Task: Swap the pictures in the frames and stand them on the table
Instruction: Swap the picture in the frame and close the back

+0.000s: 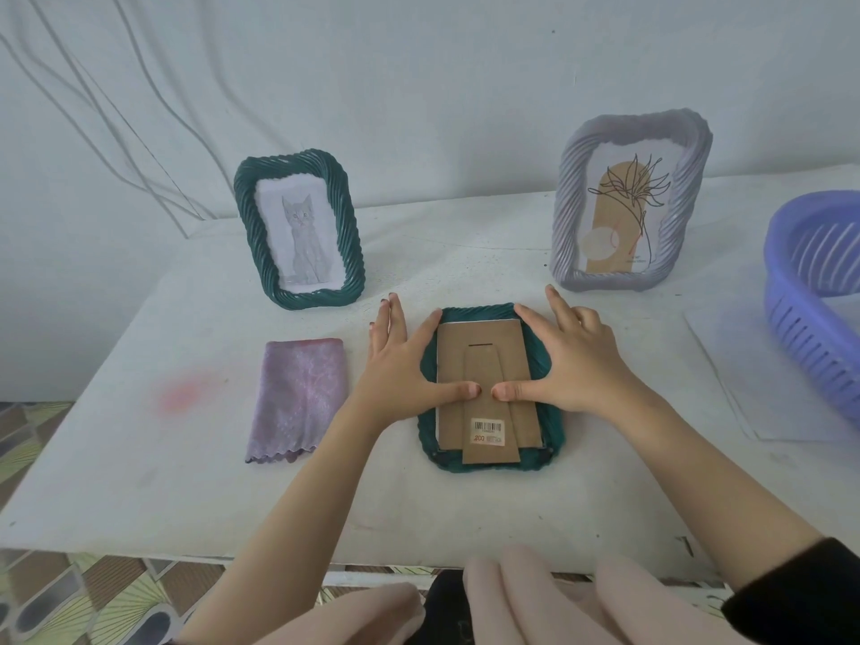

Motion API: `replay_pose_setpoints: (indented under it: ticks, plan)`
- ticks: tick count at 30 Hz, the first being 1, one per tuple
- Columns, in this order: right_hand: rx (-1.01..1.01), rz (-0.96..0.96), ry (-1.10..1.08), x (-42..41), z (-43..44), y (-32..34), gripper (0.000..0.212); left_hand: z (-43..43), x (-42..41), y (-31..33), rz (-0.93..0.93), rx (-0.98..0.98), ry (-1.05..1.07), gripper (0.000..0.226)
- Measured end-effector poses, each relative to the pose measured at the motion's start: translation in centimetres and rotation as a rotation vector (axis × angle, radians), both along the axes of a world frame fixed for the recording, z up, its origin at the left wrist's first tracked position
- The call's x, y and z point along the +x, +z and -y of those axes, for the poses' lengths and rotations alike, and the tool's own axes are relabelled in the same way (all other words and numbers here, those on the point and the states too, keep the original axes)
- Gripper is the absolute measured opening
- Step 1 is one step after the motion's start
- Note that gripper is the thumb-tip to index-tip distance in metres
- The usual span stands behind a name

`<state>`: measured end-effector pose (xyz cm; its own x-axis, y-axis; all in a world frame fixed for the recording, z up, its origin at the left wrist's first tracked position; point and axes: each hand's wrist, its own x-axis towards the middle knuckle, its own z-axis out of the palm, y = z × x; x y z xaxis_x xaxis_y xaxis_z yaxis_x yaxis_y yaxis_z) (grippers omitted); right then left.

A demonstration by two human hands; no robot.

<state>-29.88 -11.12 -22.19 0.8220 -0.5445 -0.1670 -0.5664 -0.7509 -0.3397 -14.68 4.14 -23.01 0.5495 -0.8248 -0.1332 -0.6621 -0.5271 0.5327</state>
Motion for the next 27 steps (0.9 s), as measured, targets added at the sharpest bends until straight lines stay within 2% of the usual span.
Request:
replay_pose_setpoints:
  ticks: [14,19,27]
  plan:
    - [0.012,0.012,-0.007,0.01,0.05,0.15,0.103,0.47,0.66,-0.01,-0.096,-0.025,0.031,0.09]
    - [0.021,0.007,-0.01,-0.06,-0.08,0.25,0.103,0.41,0.57,0.1,-0.11,-0.027,0.021,0.077]
    - [0.04,0.023,-0.014,-0.28,-0.28,0.43,0.101,0.0,0.02,0.06,-0.094,-0.056,0.027,0.076]
